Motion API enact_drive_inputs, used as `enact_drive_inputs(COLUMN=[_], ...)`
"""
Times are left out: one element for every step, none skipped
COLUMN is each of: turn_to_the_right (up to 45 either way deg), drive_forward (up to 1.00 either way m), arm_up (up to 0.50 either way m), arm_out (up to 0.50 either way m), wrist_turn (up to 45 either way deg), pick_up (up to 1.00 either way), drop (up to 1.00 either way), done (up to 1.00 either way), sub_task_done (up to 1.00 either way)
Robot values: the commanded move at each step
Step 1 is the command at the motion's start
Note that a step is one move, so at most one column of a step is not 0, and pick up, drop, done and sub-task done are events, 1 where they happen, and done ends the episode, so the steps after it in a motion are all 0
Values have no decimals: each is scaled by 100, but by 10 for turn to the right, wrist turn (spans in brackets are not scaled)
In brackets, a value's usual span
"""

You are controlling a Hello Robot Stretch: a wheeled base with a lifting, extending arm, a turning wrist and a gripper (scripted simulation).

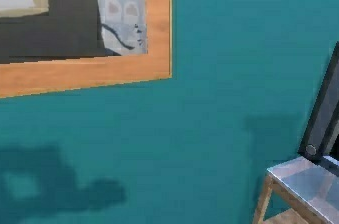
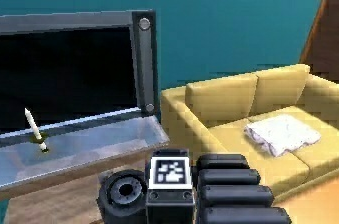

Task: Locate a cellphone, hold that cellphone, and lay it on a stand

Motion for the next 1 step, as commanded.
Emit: enact_drive_inputs(turn_to_the_right=[390], drive_forward=[0], arm_up=[0], arm_out=[0], wrist_turn=[0], pick_up=[0], drop=[0], done=[0], sub_task_done=[0])
